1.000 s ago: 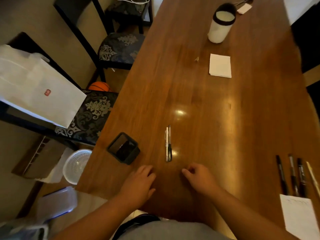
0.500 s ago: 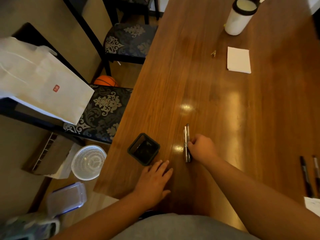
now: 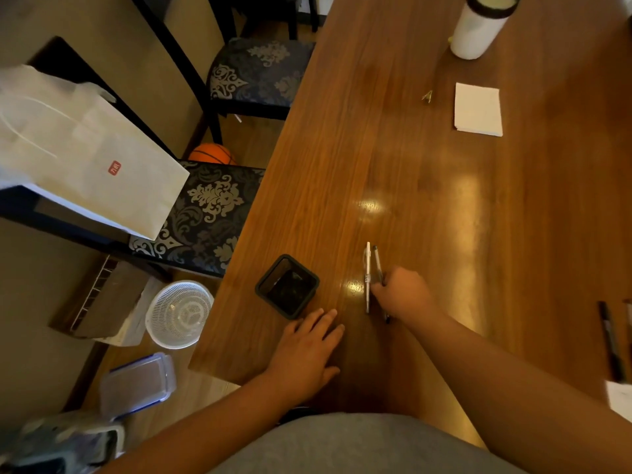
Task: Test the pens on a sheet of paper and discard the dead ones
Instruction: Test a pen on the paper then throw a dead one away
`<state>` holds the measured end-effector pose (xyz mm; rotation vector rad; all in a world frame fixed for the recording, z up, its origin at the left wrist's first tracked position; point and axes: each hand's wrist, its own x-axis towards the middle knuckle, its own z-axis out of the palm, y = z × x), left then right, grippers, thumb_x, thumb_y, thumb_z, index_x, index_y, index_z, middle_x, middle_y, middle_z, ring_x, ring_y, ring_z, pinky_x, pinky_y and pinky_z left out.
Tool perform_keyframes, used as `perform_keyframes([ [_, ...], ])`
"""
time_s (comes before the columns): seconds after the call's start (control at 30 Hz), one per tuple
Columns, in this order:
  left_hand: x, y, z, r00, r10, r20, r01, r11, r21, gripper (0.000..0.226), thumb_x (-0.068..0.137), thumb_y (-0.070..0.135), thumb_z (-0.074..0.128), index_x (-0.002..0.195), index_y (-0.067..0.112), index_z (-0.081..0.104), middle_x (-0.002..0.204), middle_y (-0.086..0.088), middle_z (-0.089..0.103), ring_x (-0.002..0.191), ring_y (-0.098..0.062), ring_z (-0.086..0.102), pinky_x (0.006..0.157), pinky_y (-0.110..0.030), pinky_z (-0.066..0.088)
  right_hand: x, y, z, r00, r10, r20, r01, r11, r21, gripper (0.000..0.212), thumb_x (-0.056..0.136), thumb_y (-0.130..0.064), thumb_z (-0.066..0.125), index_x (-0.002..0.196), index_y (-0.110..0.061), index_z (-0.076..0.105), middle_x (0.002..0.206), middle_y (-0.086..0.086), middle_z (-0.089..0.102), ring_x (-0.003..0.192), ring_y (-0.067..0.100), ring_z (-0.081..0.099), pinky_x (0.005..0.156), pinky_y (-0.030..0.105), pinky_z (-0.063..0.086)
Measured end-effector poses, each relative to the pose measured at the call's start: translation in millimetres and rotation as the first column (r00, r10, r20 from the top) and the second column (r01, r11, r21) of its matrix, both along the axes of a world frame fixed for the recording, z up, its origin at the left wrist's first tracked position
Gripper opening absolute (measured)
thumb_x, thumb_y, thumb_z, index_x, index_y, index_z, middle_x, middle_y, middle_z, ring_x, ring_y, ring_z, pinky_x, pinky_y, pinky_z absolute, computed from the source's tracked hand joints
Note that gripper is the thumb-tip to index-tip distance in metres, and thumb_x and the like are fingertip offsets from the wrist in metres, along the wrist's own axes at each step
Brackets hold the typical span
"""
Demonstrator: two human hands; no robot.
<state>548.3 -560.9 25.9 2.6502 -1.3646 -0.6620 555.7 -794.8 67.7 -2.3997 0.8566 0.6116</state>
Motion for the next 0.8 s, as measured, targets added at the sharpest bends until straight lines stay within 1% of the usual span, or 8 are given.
perform_keyframes([
  [0.1, -2, -7, 6, 0.997, 0.075, -0.034, -0.075, 0.997, -0.007, 0.066, 0.089, 0.054, 0.052, 0.146, 0.032, 0.029, 0.161, 0.003, 0.014, 0.146, -0.020, 0.009, 0.114, -0.045, 0.019, -26, -4, -3, 0.992, -0.103, 0.069, 0.095, 0.989, 0.112, 0.025, 0.088, -0.031, 0.064, 0.069, -0.018, 0.054, 0.061, -0.001, 0.057, 0.053, 0.013, 0.055, 0.045, 0.025, 0.034],
  [0.17, -5, -17, 11, 0.980, 0.177, -0.092, -0.182, 0.983, -0.042, 0.055, 0.090, 0.055, 0.050, 0.138, 0.029, 0.043, 0.155, 0.004, 0.027, 0.143, -0.019, 0.018, 0.113, -0.042, 0.023, -50, -5, -5, 0.965, -0.241, 0.100, 0.213, 0.949, 0.231, 0.022, 0.086, -0.025, 0.066, 0.069, -0.017, 0.055, 0.059, -0.001, 0.058, 0.052, 0.013, 0.054, 0.046, 0.025, 0.037],
  [0.27, -9, -36, 20, 0.950, 0.252, -0.185, -0.280, 0.949, -0.143, 0.040, 0.091, 0.054, 0.049, 0.119, 0.027, 0.057, 0.123, 0.007, 0.054, 0.119, -0.013, 0.044, 0.095, -0.029, 0.038, -90, -8, 2, 0.871, -0.484, 0.086, 0.399, 0.798, 0.453, 0.014, 0.088, -0.013, 0.062, 0.075, -0.008, 0.060, 0.060, 0.006, 0.062, 0.047, 0.013, 0.055, 0.047, 0.028, 0.043],
  [0.33, -12, -53, 29, 0.944, 0.195, -0.267, -0.251, 0.948, -0.195, 0.034, 0.093, 0.054, 0.048, 0.110, 0.027, 0.058, 0.106, 0.009, 0.058, 0.103, -0.009, 0.051, 0.081, -0.024, 0.040, -117, -11, 12, 0.811, -0.581, 0.066, 0.454, 0.696, 0.557, 0.012, 0.090, -0.007, 0.058, 0.078, -0.006, 0.059, 0.062, 0.010, 0.065, 0.046, 0.012, 0.057, 0.045, 0.025, 0.045],
  [0.4, -17, -72, 38, 0.939, 0.098, -0.329, -0.184, 0.953, -0.243, 0.032, 0.094, 0.054, 0.046, 0.109, 0.028, 0.059, 0.103, 0.010, 0.059, 0.098, -0.008, 0.053, 0.076, -0.023, 0.040, -143, -16, 23, 0.765, -0.641, 0.067, 0.479, 0.635, 0.606, 0.011, 0.091, -0.007, 0.058, 0.080, -0.004, 0.058, 0.062, 0.011, 0.068, 0.047, 0.014, 0.060, 0.043, 0.020, 0.044],
  [0.57, -41, -127, 59, 0.927, -0.116, -0.358, 0.006, 0.956, -0.293, 0.040, 0.092, 0.058, 0.047, 0.118, 0.029, 0.057, 0.111, 0.010, 0.060, 0.098, -0.007, 0.055, 0.077, -0.023, 0.043, -195, -43, 41, 0.633, -0.768, 0.096, 0.558, 0.539, 0.631, 0.018, 0.093, -0.010, 0.060, 0.076, -0.007, 0.055, 0.060, 0.010, 0.069, 0.046, 0.016, 0.060, 0.039, 0.020, 0.041],
  [0.67, -61, -159, 69, 0.915, -0.220, -0.339, 0.112, 0.944, -0.311, 0.042, 0.089, 0.057, 0.054, 0.119, 0.027, 0.060, 0.112, 0.008, 0.062, 0.099, -0.008, 0.057, 0.083, -0.027, 0.048, -224, -64, 45, 0.563, -0.824, 0.063, 0.589, 0.454, 0.668, 0.013, 0.094, -0.011, 0.058, 0.082, -0.006, 0.057, 0.062, 0.010, 0.069, 0.046, 0.016, 0.060, 0.039, 0.022, 0.041],
  [0.8, -96, -201, 75, 0.915, -0.249, -0.316, 0.135, 0.930, -0.342, 0.034, 0.089, 0.049, 0.060, 0.112, 0.024, 0.064, 0.106, 0.006, 0.065, 0.095, -0.010, 0.060, 0.083, -0.030, 0.048, -259, -99, 46, 0.553, -0.833, 0.032, 0.582, 0.413, 0.701, 0.013, 0.095, -0.013, 0.056, 0.088, -0.003, 0.060, 0.065, 0.009, 0.069, 0.051, 0.017, 0.061, 0.044, 0.024, 0.043],
])
